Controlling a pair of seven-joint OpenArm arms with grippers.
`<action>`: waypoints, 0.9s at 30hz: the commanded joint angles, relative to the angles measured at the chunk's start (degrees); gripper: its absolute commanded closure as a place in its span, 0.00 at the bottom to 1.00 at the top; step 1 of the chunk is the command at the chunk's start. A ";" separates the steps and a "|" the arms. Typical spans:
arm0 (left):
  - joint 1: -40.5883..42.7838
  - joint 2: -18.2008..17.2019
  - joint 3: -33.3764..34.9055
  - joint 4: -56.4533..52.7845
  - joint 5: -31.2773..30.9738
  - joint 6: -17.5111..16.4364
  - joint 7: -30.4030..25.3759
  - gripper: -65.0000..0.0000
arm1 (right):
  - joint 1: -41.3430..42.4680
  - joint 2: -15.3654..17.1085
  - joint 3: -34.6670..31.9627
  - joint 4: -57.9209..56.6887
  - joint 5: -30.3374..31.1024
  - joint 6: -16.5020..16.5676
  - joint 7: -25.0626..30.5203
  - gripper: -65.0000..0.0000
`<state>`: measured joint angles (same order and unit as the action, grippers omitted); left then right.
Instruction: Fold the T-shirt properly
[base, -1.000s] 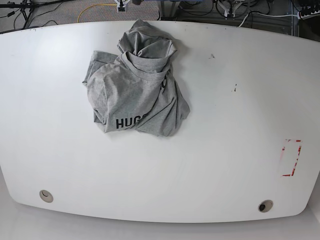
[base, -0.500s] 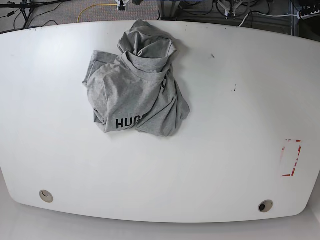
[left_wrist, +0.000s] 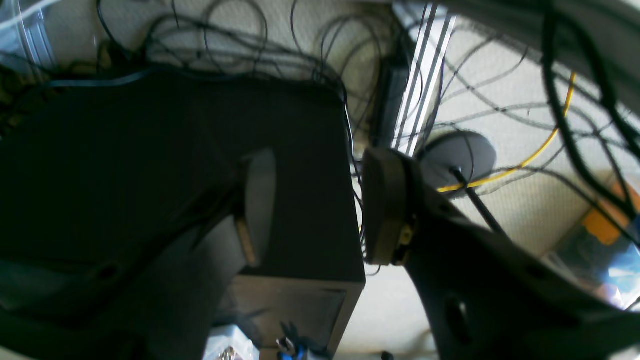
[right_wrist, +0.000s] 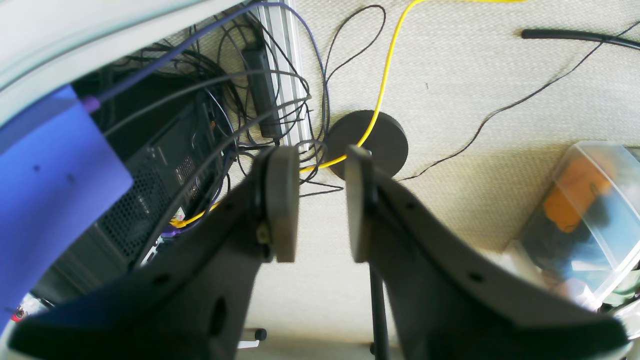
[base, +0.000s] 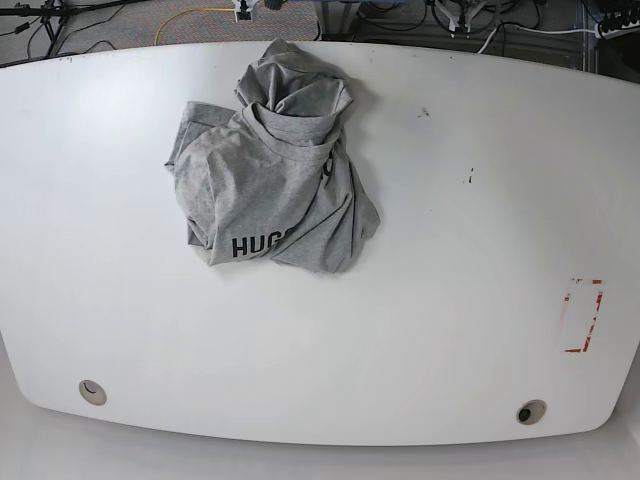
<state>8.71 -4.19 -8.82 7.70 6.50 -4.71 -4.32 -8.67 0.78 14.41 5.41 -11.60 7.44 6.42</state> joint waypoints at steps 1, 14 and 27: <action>0.55 -0.37 -0.07 -0.08 0.58 -0.12 0.61 0.60 | -0.37 0.04 -0.25 -0.22 0.41 -0.22 0.19 0.76; -0.28 -0.77 -0.05 0.00 0.86 -0.29 1.24 0.60 | -0.34 0.08 -0.24 -0.11 0.21 -0.23 0.13 0.77; -0.87 -0.94 -0.17 -0.33 0.73 -0.35 1.32 0.60 | -0.32 0.12 -0.54 -0.19 0.41 -0.07 0.34 0.77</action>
<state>7.64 -4.73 -8.95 7.33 7.07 -4.97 -3.03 -8.64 0.80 13.82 5.19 -11.60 7.44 6.44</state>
